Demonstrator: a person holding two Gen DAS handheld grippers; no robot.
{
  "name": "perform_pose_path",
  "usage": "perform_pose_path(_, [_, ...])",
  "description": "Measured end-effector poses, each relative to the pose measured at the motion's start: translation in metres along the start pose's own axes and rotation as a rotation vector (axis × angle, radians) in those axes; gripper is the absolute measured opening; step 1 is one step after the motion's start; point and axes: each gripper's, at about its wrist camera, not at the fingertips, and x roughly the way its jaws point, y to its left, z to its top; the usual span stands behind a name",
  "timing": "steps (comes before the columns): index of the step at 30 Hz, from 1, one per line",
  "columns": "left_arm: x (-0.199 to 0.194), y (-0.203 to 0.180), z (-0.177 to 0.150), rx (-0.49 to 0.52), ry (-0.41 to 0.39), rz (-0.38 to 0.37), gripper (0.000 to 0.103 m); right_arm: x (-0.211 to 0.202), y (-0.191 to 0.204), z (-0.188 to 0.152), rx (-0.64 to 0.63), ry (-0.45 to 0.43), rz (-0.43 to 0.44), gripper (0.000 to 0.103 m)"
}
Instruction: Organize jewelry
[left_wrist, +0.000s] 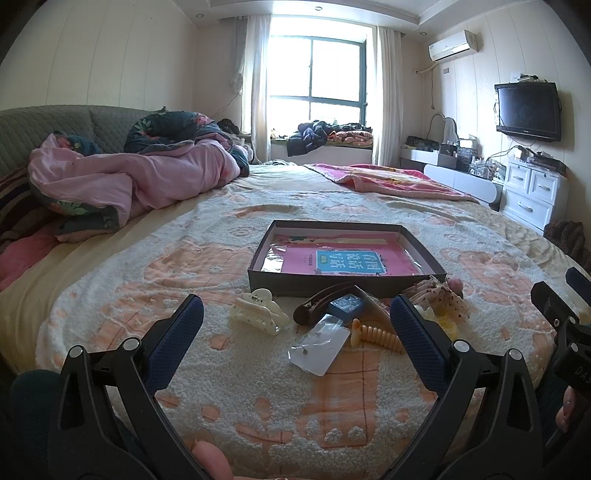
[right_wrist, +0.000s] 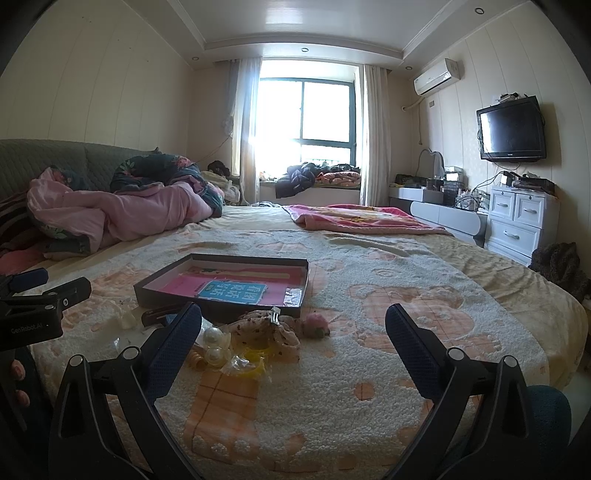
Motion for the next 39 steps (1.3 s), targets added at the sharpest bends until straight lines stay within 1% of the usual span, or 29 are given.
perform_pose_path(29, [0.001, 0.0, 0.0, -0.002, 0.002, -0.002, 0.093, -0.001, 0.002, 0.001, -0.003, 0.001, 0.001, 0.097])
perform_pose_path(32, [0.001, -0.001, 0.0, -0.005, 0.004, 0.001, 0.093, 0.002, 0.002, 0.0, -0.004, 0.009, 0.005, 0.097])
perform_pose_path(35, [0.003, 0.002, 0.002, -0.022, 0.014, 0.0, 0.093, 0.012, 0.0, -0.001, -0.013, 0.035, -0.002, 0.097])
perform_pose_path(39, [0.006, 0.013, 0.004, -0.062, 0.031, 0.02, 0.093, 0.022, 0.003, 0.0, -0.027, 0.06, 0.023, 0.097])
